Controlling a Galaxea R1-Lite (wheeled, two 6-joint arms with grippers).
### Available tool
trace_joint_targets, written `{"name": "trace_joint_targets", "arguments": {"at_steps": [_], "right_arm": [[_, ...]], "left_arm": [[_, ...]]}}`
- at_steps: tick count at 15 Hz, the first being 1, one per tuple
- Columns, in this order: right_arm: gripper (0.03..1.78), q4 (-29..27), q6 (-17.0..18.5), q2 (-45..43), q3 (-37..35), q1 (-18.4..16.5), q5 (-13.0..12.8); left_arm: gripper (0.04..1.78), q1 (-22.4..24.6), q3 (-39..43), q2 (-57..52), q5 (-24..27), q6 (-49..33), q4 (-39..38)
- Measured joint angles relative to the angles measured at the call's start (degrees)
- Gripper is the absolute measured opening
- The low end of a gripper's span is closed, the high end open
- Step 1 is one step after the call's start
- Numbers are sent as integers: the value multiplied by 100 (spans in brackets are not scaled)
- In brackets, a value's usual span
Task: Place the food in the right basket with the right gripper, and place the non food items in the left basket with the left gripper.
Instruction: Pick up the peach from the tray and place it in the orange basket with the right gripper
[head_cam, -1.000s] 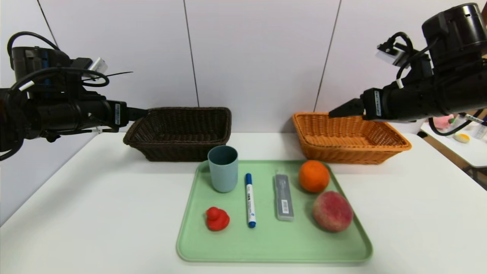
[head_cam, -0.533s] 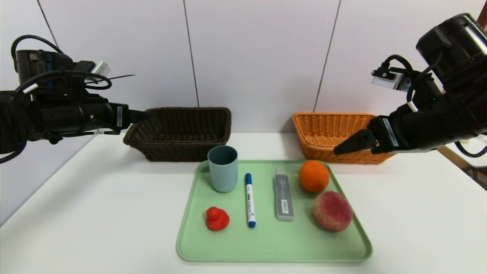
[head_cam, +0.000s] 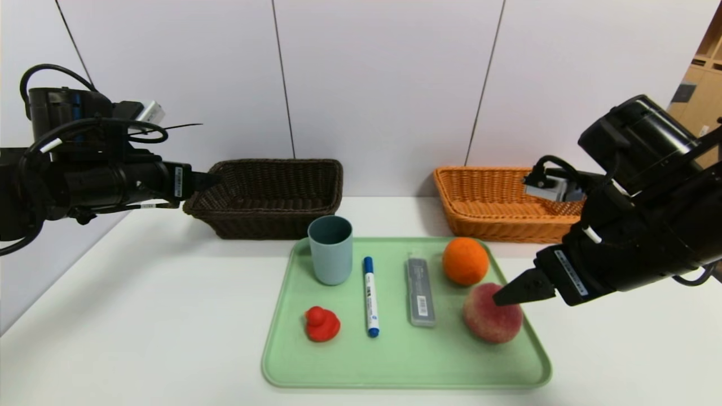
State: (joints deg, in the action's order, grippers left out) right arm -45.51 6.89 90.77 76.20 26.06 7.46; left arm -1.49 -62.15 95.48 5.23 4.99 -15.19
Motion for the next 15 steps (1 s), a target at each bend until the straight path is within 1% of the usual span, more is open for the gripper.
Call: {"name": "trace_joint_targets", "arguments": {"at_steps": [2,4,6,9,11,15], "right_arm": [[171,268,-254,13,-358,65,-212],[171,847,-350,63,-735,117,-256],[171,1193,-358,178,-907,150,-278],[171,1368,-361,390,-964,205,-304],[171,1379,-362,485,-980,216,-317],[171,1385,-369,655,-1022,232,-358]], "left_arm": [[169,0,127,0,2,0,-140],[169,0,234,0,0,-2,-234],[169,0,283,17,0,0,-316],[169,0,324,55,2,5,-339],[169,0,341,78,-2,0,-368],[169,0,418,118,-2,-2,-658]]}}
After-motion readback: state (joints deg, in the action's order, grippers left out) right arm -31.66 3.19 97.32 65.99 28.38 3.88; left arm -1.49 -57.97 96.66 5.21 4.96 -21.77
